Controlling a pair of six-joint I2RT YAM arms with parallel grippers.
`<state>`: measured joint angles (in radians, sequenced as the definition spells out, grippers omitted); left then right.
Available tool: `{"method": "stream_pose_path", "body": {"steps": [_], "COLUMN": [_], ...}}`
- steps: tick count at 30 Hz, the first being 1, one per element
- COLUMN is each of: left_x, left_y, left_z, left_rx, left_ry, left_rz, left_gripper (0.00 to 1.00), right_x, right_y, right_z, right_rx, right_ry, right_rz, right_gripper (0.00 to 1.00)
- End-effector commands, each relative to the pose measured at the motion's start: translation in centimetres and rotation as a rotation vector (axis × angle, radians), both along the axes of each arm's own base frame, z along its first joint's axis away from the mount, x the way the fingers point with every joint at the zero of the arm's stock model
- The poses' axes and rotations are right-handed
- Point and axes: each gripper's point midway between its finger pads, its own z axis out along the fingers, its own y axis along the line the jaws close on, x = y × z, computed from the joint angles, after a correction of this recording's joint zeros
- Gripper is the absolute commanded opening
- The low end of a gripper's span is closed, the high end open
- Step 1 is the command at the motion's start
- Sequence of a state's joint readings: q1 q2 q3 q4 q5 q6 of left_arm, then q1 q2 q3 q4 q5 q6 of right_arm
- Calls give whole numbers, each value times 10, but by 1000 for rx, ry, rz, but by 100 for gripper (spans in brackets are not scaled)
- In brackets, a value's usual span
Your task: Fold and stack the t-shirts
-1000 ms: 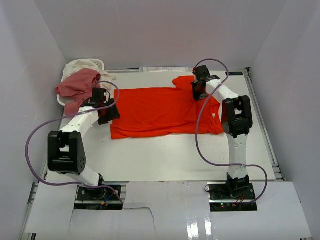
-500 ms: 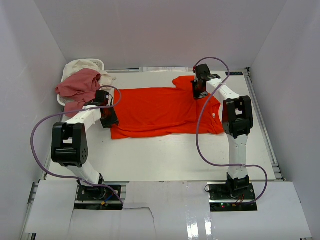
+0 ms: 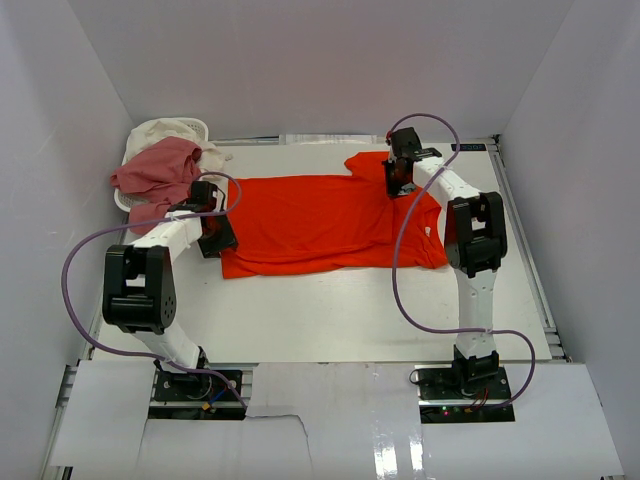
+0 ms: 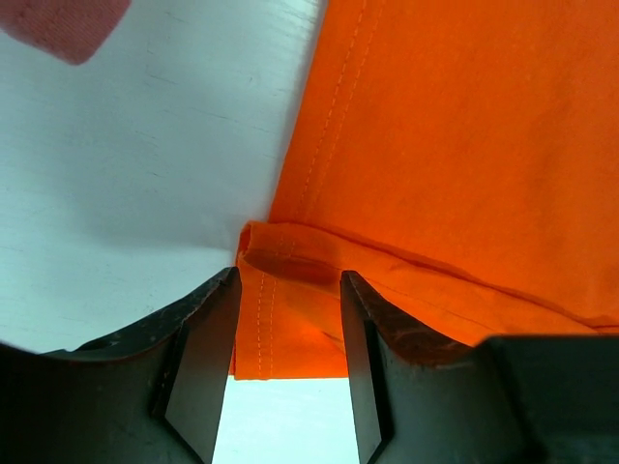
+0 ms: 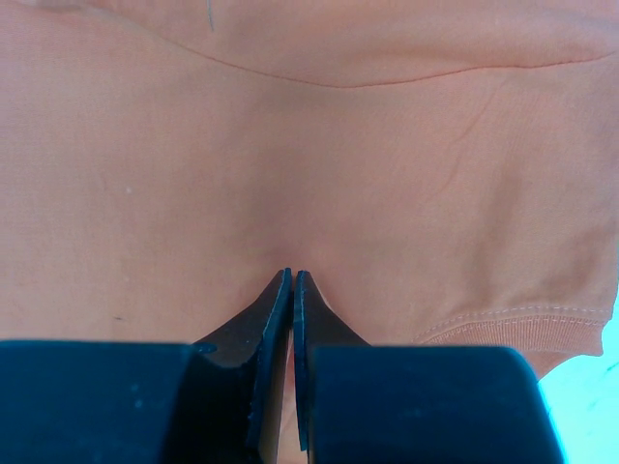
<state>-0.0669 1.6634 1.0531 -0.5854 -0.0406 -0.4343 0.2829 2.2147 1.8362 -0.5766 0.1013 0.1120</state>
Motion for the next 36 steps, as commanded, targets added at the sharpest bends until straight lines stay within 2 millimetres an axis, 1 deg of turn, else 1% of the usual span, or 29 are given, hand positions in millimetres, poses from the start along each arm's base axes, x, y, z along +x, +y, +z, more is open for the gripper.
{"method": "stream_pose_path", "body": {"steps": [1, 5, 9, 11, 12, 14, 16, 21, 22, 24, 25, 27, 28, 32, 36], "left_x": [2, 4, 4, 6, 6, 7, 8, 9, 9, 11, 12, 15, 15, 20, 22], "left_y": [12, 13, 15, 14, 14, 14, 14, 15, 14, 15, 14, 16, 17, 25, 24], "left_z": [1, -1, -5, -7, -8, -10, -10, -8, -8, -5, -3, 2, 4, 18, 26], "left_rx": [11, -9, -22, -32, -36, -39, -39, -39, -38, -40, -40, -30, -23, 19, 18], "left_ry": [1, 4, 13, 19, 20, 25, 26, 17, 17, 7, 1, -15, -18, -52, -68], "left_rz": [47, 55, 60, 58, 60, 56, 57, 56, 54, 58, 56, 57, 58, 62, 59], "left_gripper": [56, 55, 50, 50, 44, 43, 37, 29, 24, 20, 18, 8, 0, 0, 0], "right_x": [9, 8, 8, 8, 8, 8, 8, 8, 9, 9, 9, 10, 11, 10, 7], "right_y": [5, 5, 6, 6, 6, 5, 5, 5, 5, 5, 5, 3, 4, 1, -4], "right_z": [42, 41, 41, 42, 42, 43, 43, 43, 43, 45, 48, 54, 58, 77, 99], "right_rx": [29, 32, 34, 33, 33, 32, 32, 32, 31, 30, 32, 29, 31, 26, 18], "right_ry": [-98, -95, -95, -96, -96, -98, -98, -100, -102, -105, -111, -123, -131, -154, -176], "right_rz": [12, 15, 16, 17, 17, 16, 16, 15, 14, 14, 14, 7, 7, -4, -24], "right_gripper": [8, 8, 8, 8, 8, 8, 8, 8, 8, 8, 8, 8, 8, 8, 8]}}
